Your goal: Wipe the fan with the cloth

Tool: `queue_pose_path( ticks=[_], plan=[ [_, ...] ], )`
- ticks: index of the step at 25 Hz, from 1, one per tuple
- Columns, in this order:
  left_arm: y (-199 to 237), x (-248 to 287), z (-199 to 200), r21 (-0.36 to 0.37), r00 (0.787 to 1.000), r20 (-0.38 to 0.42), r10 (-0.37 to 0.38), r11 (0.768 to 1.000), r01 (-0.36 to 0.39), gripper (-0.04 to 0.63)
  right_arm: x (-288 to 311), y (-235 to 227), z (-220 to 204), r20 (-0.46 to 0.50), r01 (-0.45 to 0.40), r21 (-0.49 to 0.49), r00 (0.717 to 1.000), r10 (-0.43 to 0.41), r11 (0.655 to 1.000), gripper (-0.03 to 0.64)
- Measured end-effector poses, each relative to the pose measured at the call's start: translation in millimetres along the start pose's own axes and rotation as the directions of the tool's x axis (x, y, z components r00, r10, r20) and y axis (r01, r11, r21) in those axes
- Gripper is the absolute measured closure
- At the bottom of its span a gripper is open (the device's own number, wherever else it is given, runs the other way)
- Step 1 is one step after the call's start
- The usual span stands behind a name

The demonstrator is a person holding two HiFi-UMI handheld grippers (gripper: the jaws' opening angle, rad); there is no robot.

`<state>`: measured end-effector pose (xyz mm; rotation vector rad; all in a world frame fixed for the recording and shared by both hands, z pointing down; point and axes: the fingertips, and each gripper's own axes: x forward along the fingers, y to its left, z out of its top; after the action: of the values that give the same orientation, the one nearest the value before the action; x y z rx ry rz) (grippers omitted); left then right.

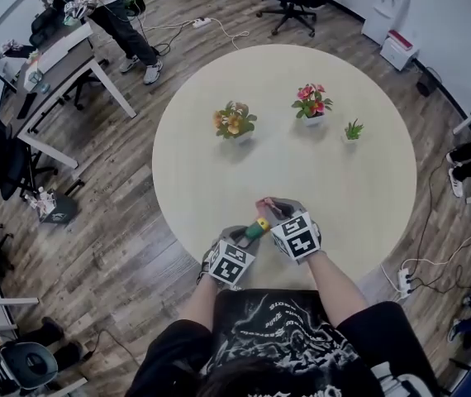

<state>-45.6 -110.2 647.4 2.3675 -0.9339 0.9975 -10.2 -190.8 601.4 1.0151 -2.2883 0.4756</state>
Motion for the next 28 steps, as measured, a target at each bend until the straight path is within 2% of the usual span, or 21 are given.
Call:
queue_pose_path(
  ticks=[5,10,12,18,28],
  plan=[
    [0.9,0.1,1.7,-0.042,1.000,0.011,0.004,0.999,-0.003,0.417,0.0,-11.2,3.1,0.023,0.031,0.028,0.999,-0.032,0.999,0.566],
    [1.1,1.8,2.4,-0.053,1.000,0.010,0.014,0.999,-0.013,0.417,-4.1,-36.1,2.4,0.045,0.070,0.088,0.996,-0.075,0.994,0.566],
    [1.8,2.0,3.1,-0.058,1.000,0.014,0.016,0.998,-0.015,0.417,-8.0,-40.8,0.9,0.050,0.072,0.077,0.996,-0.076,0.994,0.566],
    [2.0,-1.2,4.7,-0.068,0.999,0.024,0.021,0.997,-0.019,0.417,-25.5,-41.6,-5.6,0.073,0.074,0.037,0.994,-0.077,0.997,0.566],
    [2.3,2.3,1.2,-0.079,1.000,-0.017,0.019,0.997,-0.020,0.417,-44.3,-31.4,-27.9,0.131,0.074,0.091,0.988,-0.086,0.993,0.566]
  ],
)
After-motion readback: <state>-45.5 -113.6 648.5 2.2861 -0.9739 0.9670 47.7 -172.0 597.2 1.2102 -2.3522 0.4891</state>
